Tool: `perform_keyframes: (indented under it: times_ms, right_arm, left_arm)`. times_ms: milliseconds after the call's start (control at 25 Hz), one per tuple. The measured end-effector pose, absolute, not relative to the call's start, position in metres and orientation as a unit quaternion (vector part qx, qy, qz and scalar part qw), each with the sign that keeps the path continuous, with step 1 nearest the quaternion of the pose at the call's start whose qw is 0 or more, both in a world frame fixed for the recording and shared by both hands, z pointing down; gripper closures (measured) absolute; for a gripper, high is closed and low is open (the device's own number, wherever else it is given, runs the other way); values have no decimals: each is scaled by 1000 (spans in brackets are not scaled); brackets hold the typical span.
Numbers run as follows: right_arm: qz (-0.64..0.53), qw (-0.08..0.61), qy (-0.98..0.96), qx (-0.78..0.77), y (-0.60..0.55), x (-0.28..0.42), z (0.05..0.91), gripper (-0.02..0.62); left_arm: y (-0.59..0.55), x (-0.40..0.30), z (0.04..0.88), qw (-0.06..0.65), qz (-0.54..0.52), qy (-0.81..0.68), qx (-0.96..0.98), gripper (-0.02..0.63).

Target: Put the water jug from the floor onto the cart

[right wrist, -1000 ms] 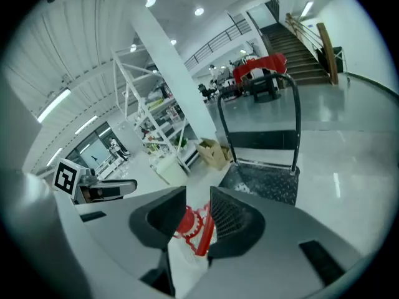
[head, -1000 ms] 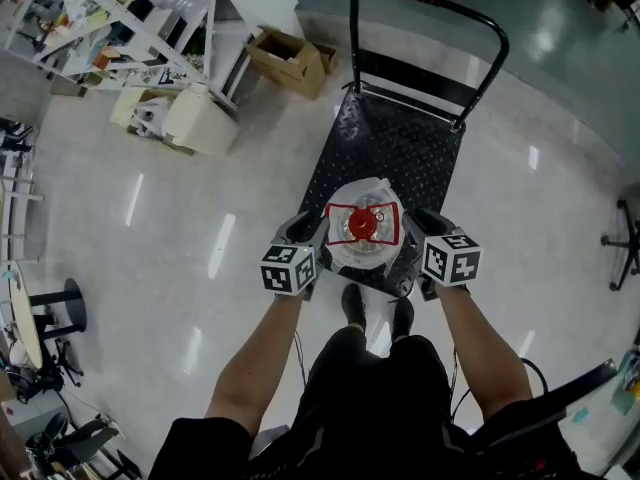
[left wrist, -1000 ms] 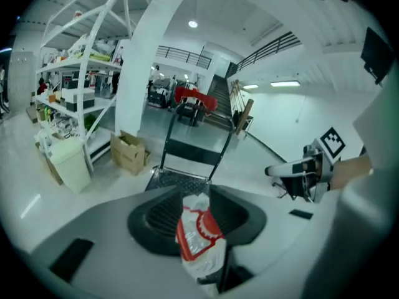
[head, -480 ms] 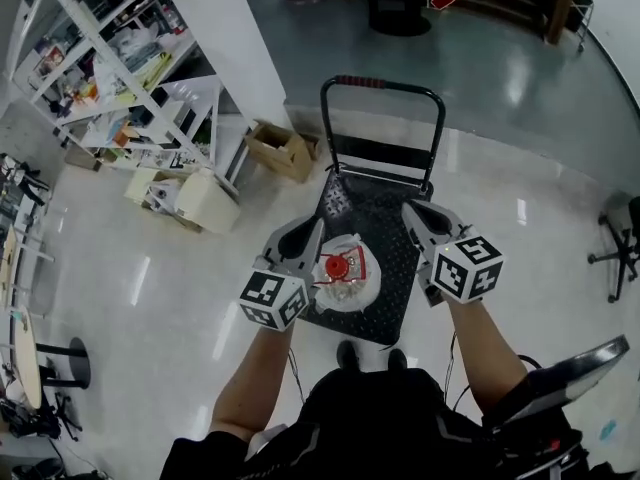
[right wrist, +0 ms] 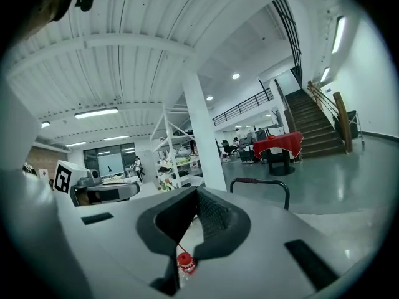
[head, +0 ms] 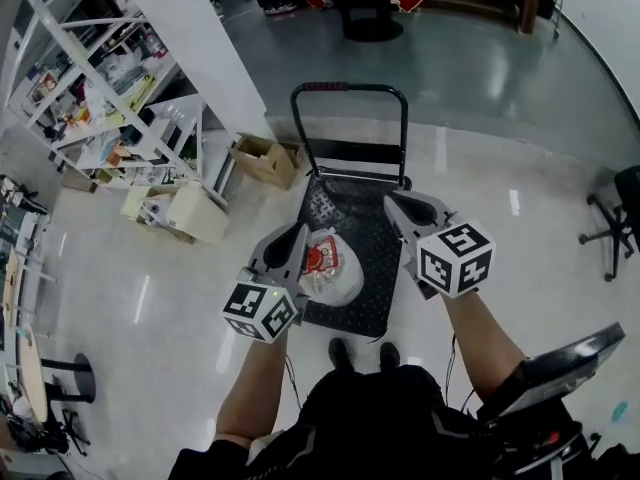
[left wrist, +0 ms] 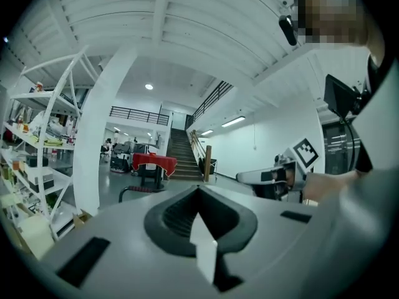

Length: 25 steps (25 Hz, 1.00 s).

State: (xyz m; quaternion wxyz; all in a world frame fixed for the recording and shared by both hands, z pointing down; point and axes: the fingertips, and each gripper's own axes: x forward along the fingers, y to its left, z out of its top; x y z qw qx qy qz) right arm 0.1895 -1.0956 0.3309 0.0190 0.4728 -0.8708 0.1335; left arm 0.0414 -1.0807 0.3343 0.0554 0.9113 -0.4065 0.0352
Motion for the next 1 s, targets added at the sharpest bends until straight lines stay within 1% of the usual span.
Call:
perform_keyframes:
  times_ms: [160,400,560,800,1000]
  right_arm:
    - [135,18,-870,473,-1071,188,340,592]
    - [126,12,-867,482,-1004,170,344,592]
    - [115,13,-860,497,-942,150,340,592]
    - [116,12,-845,521,-843,123,348,592]
    - [107,23,-842,528,-758,114,330,592]
  left_arm:
    - [-1050,45,342,58,43,-398,915,604]
    - [-990,35,344,48,44,-377,924,604]
    - [-928,23,348,37,48,-346,936,604]
    - [-834,1,359,46,31,-304,951,604]
    - [-758,-6,338,55,18,-287,956,604]
